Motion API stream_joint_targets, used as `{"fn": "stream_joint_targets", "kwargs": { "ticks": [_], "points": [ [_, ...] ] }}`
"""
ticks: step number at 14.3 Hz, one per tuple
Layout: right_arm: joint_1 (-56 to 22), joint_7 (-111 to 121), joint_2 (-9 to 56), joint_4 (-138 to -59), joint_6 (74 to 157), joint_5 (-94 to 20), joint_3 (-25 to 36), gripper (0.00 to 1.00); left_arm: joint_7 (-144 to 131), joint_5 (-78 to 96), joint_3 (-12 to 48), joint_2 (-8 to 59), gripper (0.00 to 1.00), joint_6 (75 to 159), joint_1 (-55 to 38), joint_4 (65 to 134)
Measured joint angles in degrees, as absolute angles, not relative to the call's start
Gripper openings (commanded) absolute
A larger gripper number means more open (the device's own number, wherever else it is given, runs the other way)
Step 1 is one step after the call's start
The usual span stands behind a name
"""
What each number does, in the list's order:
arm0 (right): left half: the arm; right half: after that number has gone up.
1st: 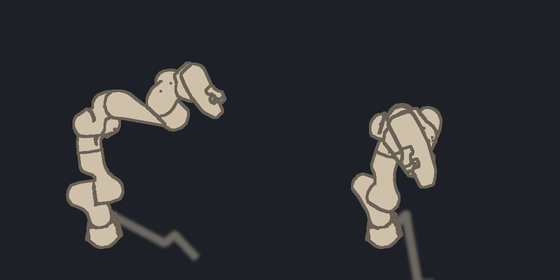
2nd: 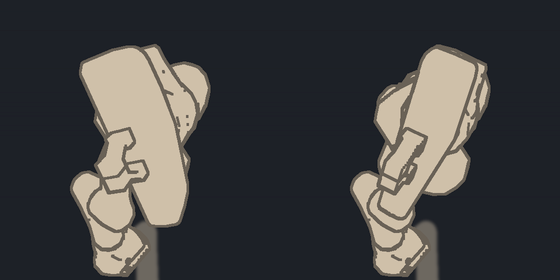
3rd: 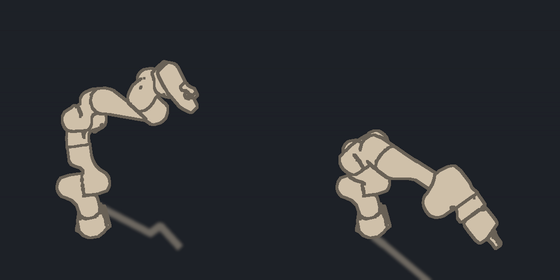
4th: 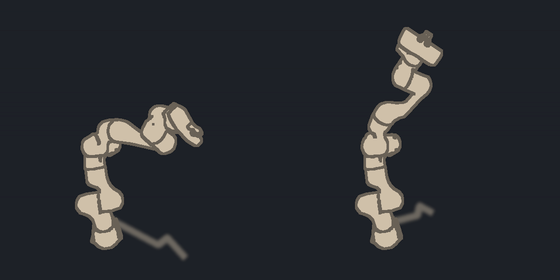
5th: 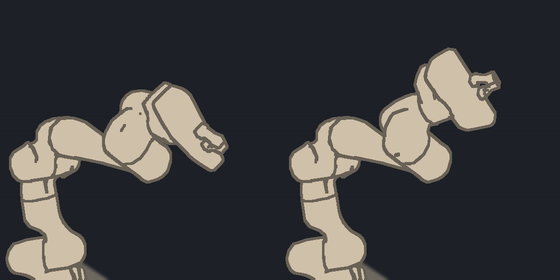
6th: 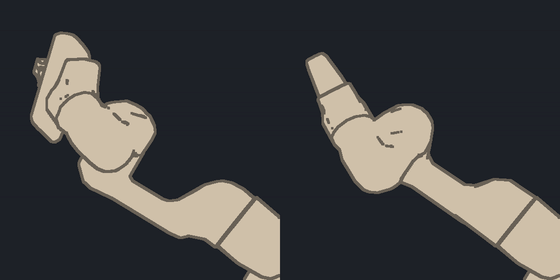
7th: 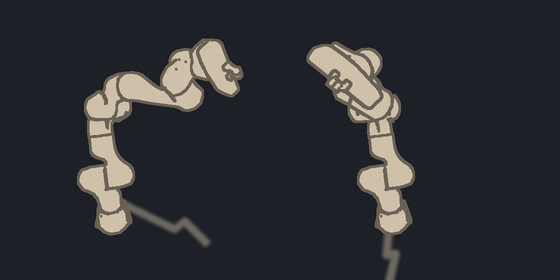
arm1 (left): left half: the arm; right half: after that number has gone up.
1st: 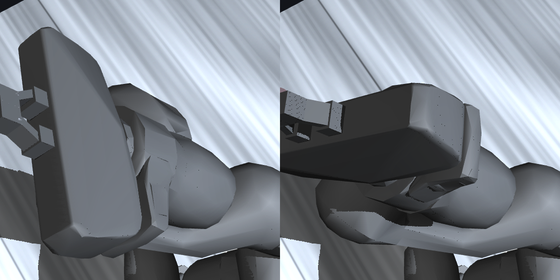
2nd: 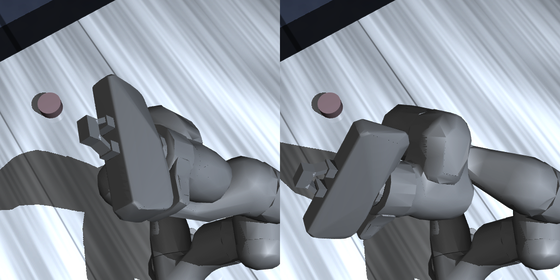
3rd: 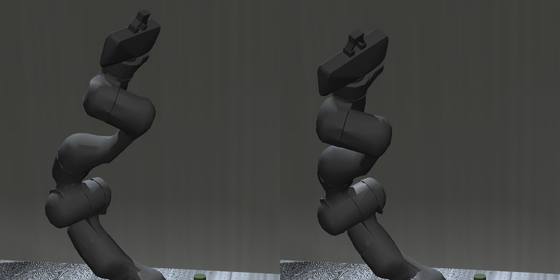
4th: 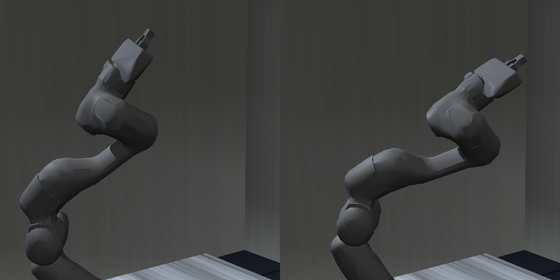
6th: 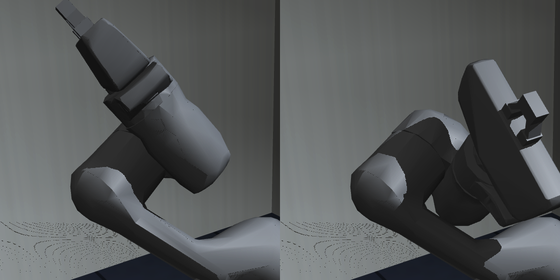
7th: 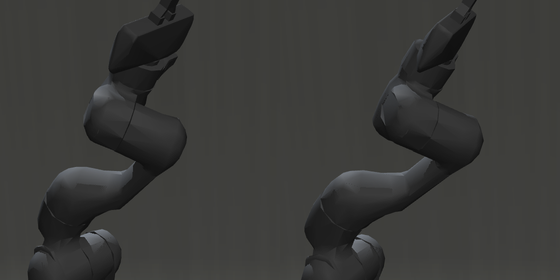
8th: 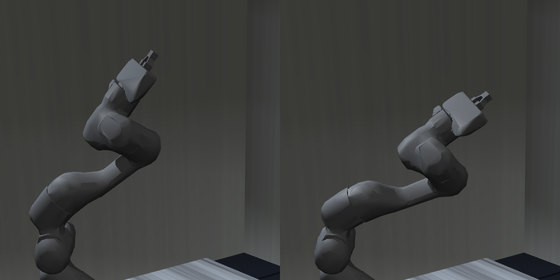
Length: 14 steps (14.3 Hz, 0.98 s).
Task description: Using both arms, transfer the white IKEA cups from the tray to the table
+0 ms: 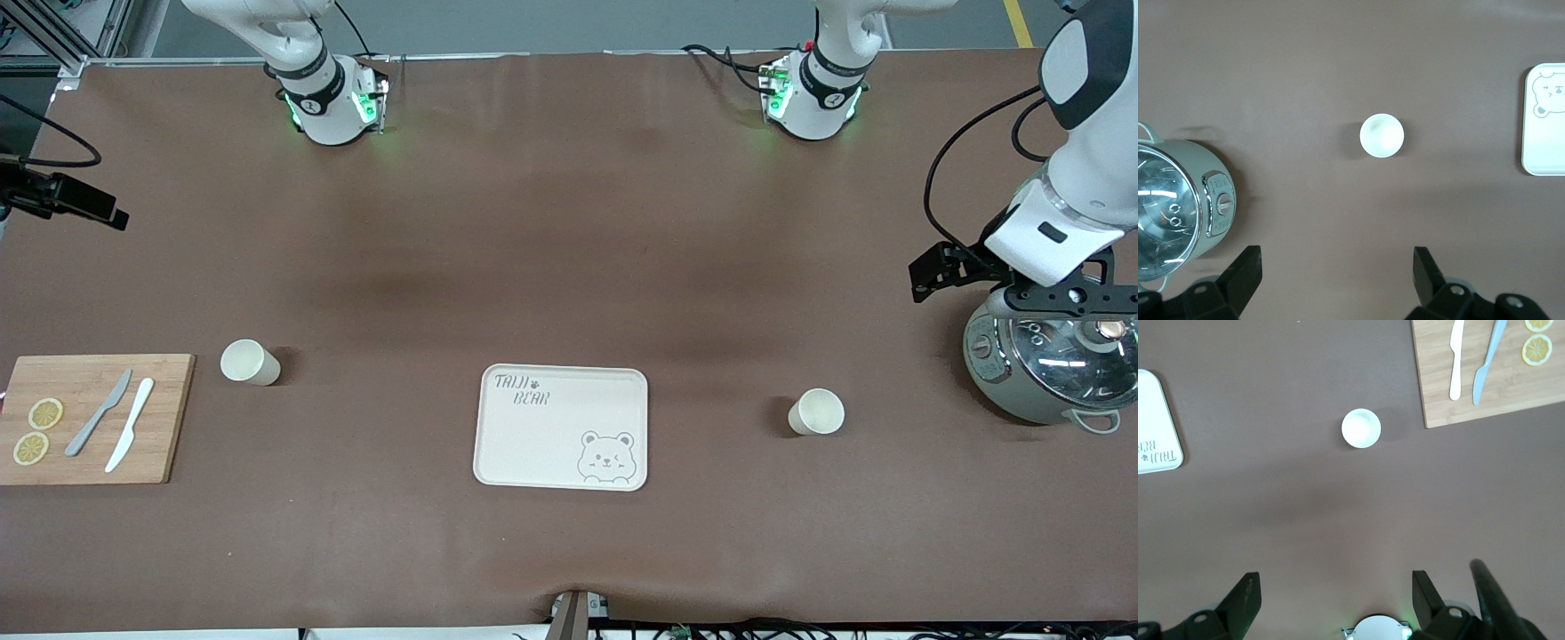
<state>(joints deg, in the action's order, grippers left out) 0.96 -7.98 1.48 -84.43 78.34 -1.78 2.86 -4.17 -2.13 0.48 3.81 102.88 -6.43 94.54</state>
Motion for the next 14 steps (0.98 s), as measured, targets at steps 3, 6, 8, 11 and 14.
{"fn": "stream_joint_targets", "kwargs": {
  "ticks": [3, 6, 8, 11, 14],
  "points": [
    [0.88, -8.94, 0.45, -87.24, 80.77, -1.75, 2.87, 1.0, -4.17, -1.85, 0.31, 3.8, 1.0, 102.89, -6.13, 93.99],
    [0.86, -9.12, -0.79, -89.98, 82.05, -1.74, 2.86, 1.0, -4.17, -1.78, 0.29, 3.8, 1.0, 102.89, -6.11, 93.94],
    [0.86, -9.24, -1.09, -90.54, 82.04, -1.73, 2.86, 1.0, -4.17, -1.74, 0.28, 3.8, 1.0, 102.89, -6.11, 93.94],
    [0.86, -9.38, -1.12, -90.83, 82.0, -1.73, 2.85, 1.0, -4.18, -1.72, 0.28, 3.8, 1.0, 102.89, -6.1, 93.94],
    [0.86, -9.45, -1.12, -90.86, 82.0, -1.72, 2.85, 1.0, -4.2, -1.72, 0.27, 3.8, 1.0, 102.89, -6.1, 93.94]
  ]
}}
